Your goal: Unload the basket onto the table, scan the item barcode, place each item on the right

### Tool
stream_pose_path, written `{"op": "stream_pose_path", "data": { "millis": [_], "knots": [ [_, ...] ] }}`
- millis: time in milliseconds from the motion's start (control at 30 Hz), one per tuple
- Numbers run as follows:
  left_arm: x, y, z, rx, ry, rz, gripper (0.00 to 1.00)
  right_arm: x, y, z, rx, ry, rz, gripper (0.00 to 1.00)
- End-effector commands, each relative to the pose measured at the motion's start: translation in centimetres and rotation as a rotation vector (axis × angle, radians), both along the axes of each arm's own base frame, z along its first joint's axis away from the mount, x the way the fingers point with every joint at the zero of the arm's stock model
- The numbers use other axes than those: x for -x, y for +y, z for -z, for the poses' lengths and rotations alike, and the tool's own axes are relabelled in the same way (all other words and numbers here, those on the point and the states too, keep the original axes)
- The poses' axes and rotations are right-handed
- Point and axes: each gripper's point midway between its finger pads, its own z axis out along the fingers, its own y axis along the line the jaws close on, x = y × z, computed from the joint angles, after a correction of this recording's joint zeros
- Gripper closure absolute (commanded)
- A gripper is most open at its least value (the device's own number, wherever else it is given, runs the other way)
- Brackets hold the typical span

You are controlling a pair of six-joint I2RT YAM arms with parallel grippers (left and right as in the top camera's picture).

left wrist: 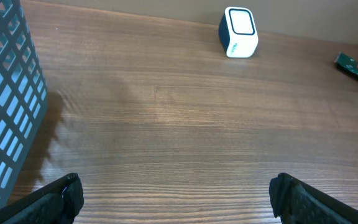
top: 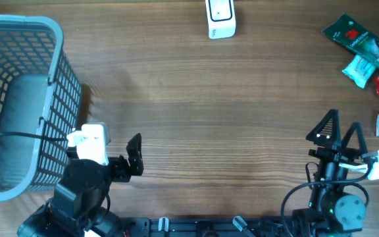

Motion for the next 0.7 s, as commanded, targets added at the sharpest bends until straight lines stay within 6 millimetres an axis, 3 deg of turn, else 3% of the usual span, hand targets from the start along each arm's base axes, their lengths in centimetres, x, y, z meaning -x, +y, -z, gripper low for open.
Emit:
{"op": "stream_pose_path", "data": {
  "millis": [0,133,333,600,667],
  "knots": [
    [-0.1,0.2,-0.7,-0.008,-0.021,-0.007,0.00,-0.3,-0.5,1.6,-0.060,-0.015,0.006,0.00],
    [-0.1,0.2,-0.7,-0.008,-0.022,-0.007,0.00,-0.9,0.1,2.9,0.032,-0.006,-0.015,0.00],
    [-0.1,0.2,-0.7,-0.008,-0.021,-0.007,0.00,-1.2,3.6,1.8,0.566,0.032,-0.080,0.00],
    [-0.1,0.2,-0.7,-0.008,-0.022,-0.007,0.00,-2.4,3.7,8.8,0.596,0.317,-0.164,0.00],
    [-0.1,0.2,-0.7,-0.008,-0.021,-0.007,0.00,-2.4,3.8,8.8,0.608,0.321,-0.163,0.00]
  ]
}}
